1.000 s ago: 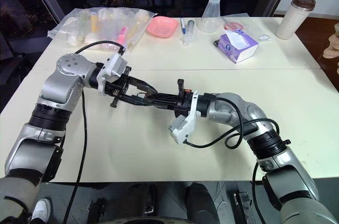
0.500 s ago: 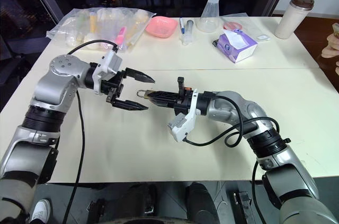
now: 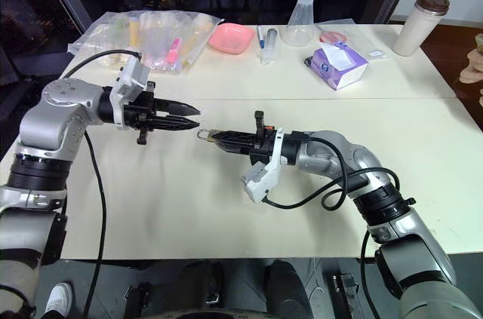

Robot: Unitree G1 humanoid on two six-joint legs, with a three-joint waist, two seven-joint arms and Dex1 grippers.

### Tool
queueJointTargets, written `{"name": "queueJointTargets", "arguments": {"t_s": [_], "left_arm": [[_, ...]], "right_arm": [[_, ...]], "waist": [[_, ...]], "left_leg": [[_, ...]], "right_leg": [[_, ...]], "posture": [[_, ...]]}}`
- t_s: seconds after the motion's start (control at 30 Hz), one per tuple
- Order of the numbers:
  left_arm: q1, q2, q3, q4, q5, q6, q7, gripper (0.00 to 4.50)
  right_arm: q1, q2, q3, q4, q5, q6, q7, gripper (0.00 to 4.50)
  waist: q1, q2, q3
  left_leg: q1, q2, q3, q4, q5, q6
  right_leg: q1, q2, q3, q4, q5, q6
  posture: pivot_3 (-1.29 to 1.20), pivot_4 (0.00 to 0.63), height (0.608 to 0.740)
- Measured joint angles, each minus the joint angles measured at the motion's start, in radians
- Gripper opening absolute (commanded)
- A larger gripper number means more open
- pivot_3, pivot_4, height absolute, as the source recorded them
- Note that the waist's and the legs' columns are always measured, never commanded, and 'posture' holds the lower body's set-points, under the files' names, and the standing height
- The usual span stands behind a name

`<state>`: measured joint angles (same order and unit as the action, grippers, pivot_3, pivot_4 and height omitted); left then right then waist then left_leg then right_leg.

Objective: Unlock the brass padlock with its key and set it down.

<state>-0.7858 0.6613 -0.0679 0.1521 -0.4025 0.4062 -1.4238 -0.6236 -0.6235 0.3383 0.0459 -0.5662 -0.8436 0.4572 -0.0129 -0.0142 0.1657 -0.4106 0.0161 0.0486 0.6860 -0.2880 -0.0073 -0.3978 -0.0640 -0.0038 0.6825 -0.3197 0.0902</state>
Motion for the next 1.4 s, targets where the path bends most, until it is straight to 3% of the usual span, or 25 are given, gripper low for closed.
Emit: {"name": "queueJointTargets", "arguments": {"t_s": [0.43, 1.1, 1.4], "left_arm": [[0.059, 0.008, -0.048, -0.044, 0.027, -0.055, -0.008, 0.02], [0.07, -0.006, -0.067, 0.034, 0.085, -0.131, 0.031, 0.02], [0.104, 0.05, -0.057, 0.049, 0.091, -0.153, 0.033, 0.02]], "right_arm": [[-0.001, 0.001, 0.002, 0.008, -0.003, -0.005, 0.003, 0.0], [-0.001, 0.003, 0.002, 0.007, -0.001, 0.005, 0.003, 0.0], [0.001, 0.003, 0.002, 0.036, -0.003, 0.014, -0.002, 0.0]], "waist": [[-0.001, 0.0, 0.0], [-0.002, 0.0, 0.0], [-0.002, 0.0, 0.0]], "left_leg": [[0.0, 0.0, 0.0, 0.0, 0.0, 0.0], [0.0, 0.0, 0.0, 0.0, 0.0, 0.0], [0.0, 0.0, 0.0, 0.0, 0.0, 0.0]], "right_leg": [[0.0, 0.0, 0.0, 0.0, 0.0, 0.0], [0.0, 0.0, 0.0, 0.0, 0.0, 0.0], [0.0, 0.0, 0.0, 0.0, 0.0, 0.0]], "posture": [[0.0, 0.15, 0.715], [0.0, 0.15, 0.715], [0.0, 0.15, 0.715]]}}
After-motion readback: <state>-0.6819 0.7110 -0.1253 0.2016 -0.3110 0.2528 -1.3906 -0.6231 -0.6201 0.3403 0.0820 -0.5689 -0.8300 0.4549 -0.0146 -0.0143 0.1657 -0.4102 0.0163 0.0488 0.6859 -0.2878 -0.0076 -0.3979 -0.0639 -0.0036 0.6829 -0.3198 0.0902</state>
